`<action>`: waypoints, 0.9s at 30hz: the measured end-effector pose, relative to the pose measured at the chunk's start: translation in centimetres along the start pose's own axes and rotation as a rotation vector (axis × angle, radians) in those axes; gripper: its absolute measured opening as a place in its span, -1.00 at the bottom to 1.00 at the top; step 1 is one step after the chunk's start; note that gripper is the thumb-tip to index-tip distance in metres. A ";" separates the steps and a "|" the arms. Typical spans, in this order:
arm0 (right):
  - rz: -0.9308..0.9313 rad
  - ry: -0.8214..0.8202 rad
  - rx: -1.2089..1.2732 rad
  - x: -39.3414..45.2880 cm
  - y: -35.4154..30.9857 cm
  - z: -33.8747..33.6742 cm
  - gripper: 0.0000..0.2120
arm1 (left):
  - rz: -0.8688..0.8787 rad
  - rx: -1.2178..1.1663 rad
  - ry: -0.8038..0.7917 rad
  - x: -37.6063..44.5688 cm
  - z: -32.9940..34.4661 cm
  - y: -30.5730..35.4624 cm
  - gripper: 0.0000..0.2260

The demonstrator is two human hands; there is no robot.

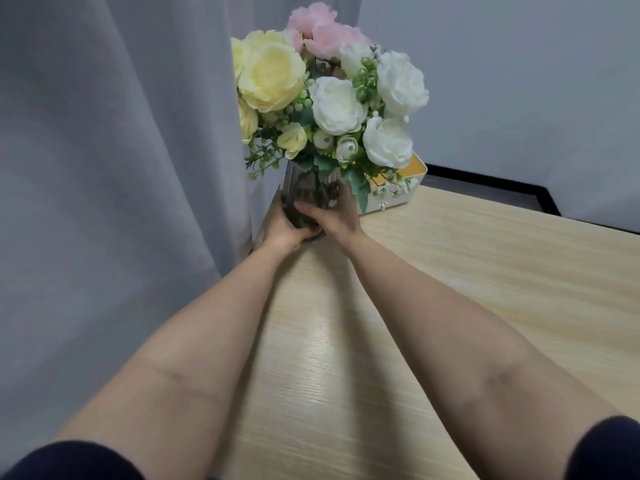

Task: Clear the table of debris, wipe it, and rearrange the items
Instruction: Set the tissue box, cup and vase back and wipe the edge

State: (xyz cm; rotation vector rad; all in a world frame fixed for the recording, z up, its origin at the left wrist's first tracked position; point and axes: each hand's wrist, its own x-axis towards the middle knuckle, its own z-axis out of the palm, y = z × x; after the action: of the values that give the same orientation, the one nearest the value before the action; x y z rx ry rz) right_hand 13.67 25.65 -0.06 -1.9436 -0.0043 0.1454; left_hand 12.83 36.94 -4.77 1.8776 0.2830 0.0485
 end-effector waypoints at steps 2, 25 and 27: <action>0.018 0.009 0.008 -0.5 -0.3 -0.2 -0.43 | 0.010 -0.002 0.019 -0.5 0.3 0.1 -0.24; 0.232 0.255 0.067 -10.5 3.5 -21.3 -0.37 | 0.261 0.402 -0.241 -10.2 16.7 9.8 -0.31; 0.243 0.319 0.056 -11.1 4.9 -24.7 -0.32 | 0.280 0.384 -0.278 -11.2 20.2 11.2 -0.33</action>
State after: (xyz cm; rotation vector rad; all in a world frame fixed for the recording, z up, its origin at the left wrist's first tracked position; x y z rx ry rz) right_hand 4.86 0.16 5.42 -1.8873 0.4430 -0.0057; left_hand 7.41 12.43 0.45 2.2630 -0.1761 -0.0822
